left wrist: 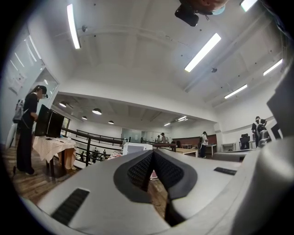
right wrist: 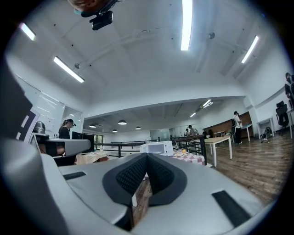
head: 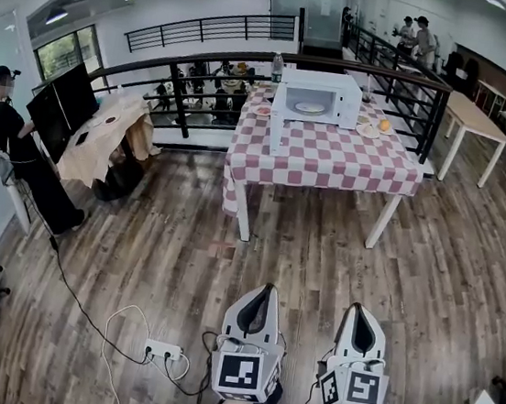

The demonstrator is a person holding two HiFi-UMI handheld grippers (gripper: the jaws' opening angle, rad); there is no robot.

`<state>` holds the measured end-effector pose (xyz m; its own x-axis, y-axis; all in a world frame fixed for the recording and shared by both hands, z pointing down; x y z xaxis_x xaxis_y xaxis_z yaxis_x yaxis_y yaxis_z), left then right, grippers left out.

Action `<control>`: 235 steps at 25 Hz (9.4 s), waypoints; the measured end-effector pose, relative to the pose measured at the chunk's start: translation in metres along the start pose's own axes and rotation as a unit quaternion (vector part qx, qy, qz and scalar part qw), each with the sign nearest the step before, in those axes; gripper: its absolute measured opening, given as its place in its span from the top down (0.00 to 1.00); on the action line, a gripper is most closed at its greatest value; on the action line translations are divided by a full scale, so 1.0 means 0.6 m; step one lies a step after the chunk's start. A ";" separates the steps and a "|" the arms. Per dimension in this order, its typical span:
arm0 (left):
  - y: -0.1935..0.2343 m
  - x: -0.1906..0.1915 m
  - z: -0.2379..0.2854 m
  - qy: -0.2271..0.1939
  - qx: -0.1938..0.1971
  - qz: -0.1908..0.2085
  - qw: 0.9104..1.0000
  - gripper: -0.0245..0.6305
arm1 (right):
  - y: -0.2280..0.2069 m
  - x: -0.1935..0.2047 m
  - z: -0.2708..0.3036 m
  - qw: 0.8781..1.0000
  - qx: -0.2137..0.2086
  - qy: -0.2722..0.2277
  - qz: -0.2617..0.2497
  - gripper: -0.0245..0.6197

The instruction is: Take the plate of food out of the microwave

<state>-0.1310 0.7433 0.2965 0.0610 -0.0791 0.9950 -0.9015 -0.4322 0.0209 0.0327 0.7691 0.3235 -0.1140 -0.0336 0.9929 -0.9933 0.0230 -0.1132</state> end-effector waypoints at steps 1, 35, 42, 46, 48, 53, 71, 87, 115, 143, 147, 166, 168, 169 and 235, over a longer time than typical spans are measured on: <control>0.006 0.002 0.015 0.001 0.001 0.000 1.000 0.94 | 0.000 0.000 0.015 1.000 0.001 0.000 0.000 0.98; 0.184 0.032 0.361 0.013 0.015 -0.012 1.000 0.94 | -0.008 0.012 0.386 0.999 0.028 0.016 -0.004 0.98; 0.192 0.044 0.389 0.017 0.011 -0.018 1.000 0.94 | -0.014 0.014 0.416 1.000 0.024 0.019 -0.002 0.98; 0.195 0.053 0.422 0.018 0.004 -0.017 1.000 0.94 | -0.026 0.016 0.452 1.000 0.018 0.017 0.000 0.98; 0.198 0.059 0.441 0.021 0.002 -0.013 1.000 0.94 | -0.032 0.020 0.472 1.000 0.014 0.018 -0.001 0.98; 0.200 0.075 0.506 0.023 0.000 -0.013 1.000 0.94 | -0.056 0.029 0.533 1.000 0.007 0.022 -0.005 0.98; 0.262 0.098 0.760 0.035 -0.041 -0.004 0.999 0.94 | -0.124 0.022 0.813 0.999 -0.030 0.031 -0.014 0.98; 0.289 0.108 0.937 0.022 -0.081 -0.008 0.996 0.94 | -0.188 0.021 1.009 0.998 -0.062 0.028 -0.014 0.98; 0.335 0.153 1.097 0.043 -0.066 -0.015 0.997 0.94 | -0.225 0.055 1.164 0.998 -0.049 0.043 0.003 0.98; 0.483 0.186 1.377 0.053 -0.016 -0.029 0.998 0.95 | -0.168 0.082 1.475 0.998 -0.038 0.055 -0.002 0.98; 0.496 0.199 1.406 0.058 -0.008 -0.030 0.998 0.95 | -0.165 0.094 1.508 0.998 -0.035 0.061 -0.004 0.98; 0.527 0.252 1.452 0.091 -0.022 -0.068 0.993 0.95 | -0.160 0.150 1.569 0.992 -0.045 0.119 -0.008 0.95; 0.531 0.259 1.456 0.096 -0.029 -0.075 0.992 0.95 | -0.161 0.156 1.575 0.991 -0.048 0.126 -0.002 0.95; 0.534 0.263 1.460 0.098 -0.032 -0.079 0.991 0.95 | -0.163 0.158 1.580 0.991 -0.050 0.128 0.001 0.95; 0.620 0.495 1.714 0.143 -0.138 -0.454 0.869 0.77 | -0.222 0.316 1.823 0.949 -0.103 0.255 0.153 0.91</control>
<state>-0.0077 -0.3651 0.4994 0.7266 0.4257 0.5393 -0.6088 0.0349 0.7926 0.1225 -0.3332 0.4873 -0.3195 0.4936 0.8089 -0.8849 0.1498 -0.4410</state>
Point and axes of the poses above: the fingertips, and each gripper's own axes: z forward along the fingers, y to its left, x out of its underside, the point moved 1 cm from there along -z, backward along the fingers, and after that the axes turned 4 degrees about x, right-handed, at the moved point
